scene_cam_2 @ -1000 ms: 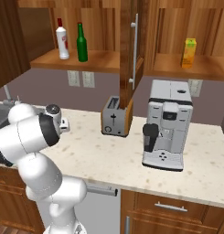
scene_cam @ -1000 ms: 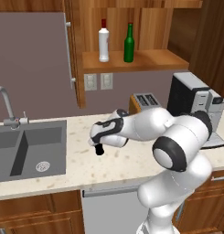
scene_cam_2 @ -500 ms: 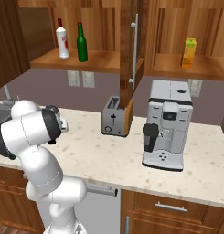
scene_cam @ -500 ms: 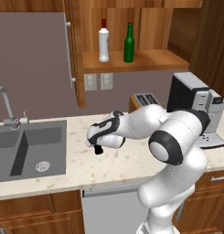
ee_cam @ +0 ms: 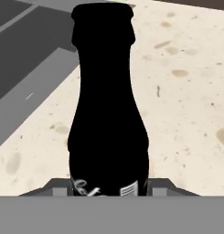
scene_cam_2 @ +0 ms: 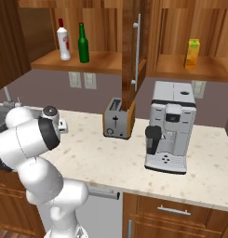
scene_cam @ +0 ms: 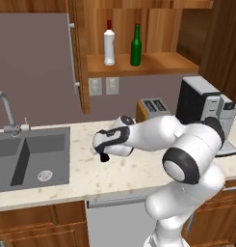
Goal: Sort all alcoholic drinks to one cabinet, and non-alcoholic drinks to the other.
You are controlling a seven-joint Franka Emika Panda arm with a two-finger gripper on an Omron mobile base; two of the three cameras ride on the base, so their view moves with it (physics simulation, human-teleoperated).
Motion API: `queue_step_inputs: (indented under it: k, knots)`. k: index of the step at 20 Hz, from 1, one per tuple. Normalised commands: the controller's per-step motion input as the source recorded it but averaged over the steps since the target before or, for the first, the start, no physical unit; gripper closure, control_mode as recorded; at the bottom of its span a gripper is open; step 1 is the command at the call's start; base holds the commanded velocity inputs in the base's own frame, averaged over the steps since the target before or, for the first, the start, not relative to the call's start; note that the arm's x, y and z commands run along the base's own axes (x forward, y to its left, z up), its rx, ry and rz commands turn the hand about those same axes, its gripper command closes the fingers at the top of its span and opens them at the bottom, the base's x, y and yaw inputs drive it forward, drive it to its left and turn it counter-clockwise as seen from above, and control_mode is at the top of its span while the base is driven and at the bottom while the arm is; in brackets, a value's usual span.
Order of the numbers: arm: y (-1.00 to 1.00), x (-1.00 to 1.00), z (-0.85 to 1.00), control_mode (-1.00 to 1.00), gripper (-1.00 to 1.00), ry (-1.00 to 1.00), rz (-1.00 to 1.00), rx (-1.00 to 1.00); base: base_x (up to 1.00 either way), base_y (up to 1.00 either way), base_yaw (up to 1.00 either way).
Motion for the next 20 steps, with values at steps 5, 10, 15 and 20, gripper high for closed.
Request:
queue_step_inputs:
  k: [5, 10, 15, 20]
  knots:
    - [-0.22, -0.73, 0.76, -1.0, 1.0, -0.12, -0.02, 0.0, 0.0, 0.0, 0.0]
    - [-0.49, -0.62, 0.84, -1.0, 1.0, -0.16, -0.07, 0.0, 0.0, 0.0, 0.0]
    - [-0.62, -0.44, 0.89, -1.0, 1.0, -0.14, -0.08, -0.02, 0.0, 0.0, 0.0]
    - [-0.54, -0.44, 0.99, -1.0, 1.0, -0.11, -0.07, -0.03, 0.0, 0.0, 0.0]
